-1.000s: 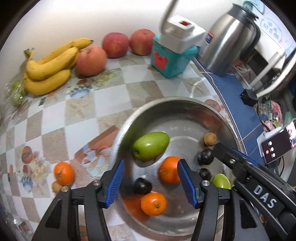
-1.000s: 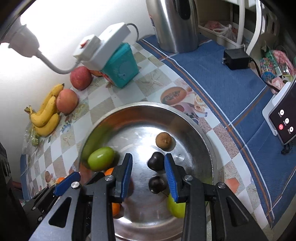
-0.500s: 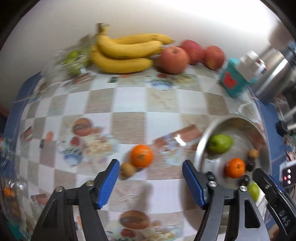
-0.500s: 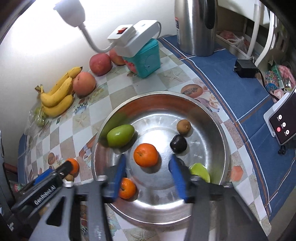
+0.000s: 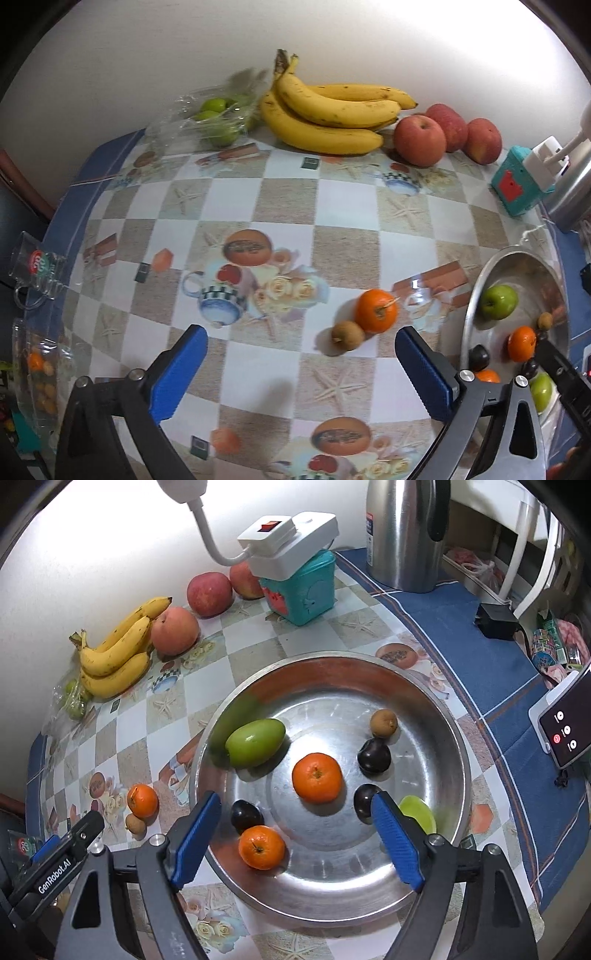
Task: Organize fruits
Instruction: 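Withdraw both tools from the bowl toward the remaining tangerine and kiwi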
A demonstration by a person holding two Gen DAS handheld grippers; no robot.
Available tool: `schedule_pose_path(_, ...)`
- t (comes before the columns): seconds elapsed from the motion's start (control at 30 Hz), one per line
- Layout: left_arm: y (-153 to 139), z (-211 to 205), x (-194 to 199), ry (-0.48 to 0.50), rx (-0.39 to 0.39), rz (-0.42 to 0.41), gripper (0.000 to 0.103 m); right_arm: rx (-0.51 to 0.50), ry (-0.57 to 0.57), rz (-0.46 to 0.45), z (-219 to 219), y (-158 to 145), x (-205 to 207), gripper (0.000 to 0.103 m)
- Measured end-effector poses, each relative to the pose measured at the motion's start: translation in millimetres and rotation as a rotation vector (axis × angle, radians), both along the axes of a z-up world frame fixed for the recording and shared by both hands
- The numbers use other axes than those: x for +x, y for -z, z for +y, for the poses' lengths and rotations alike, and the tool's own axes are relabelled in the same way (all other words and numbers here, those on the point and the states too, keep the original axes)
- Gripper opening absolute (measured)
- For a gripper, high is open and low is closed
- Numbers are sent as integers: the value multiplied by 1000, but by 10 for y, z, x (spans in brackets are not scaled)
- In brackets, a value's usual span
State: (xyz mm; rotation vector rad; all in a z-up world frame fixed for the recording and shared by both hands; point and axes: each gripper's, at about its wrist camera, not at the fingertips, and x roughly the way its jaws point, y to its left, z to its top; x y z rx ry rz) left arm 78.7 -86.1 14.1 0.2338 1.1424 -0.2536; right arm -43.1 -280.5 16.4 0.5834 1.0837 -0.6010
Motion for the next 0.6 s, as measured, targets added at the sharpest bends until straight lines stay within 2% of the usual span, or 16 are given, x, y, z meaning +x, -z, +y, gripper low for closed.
schedule_pose_path(0.13,19,131,58,-29,-8,18,103,-16,-16,0,48,-12,39,88)
schedule_pose_path(0.2,14,190,90,-47,-10,20,103,-20,-14,-6,61,-16,52,96)
schedule_pose_path(0.6,-19,500,227,-139,-51,21,103,23,-36,-48,157,26,158,96)
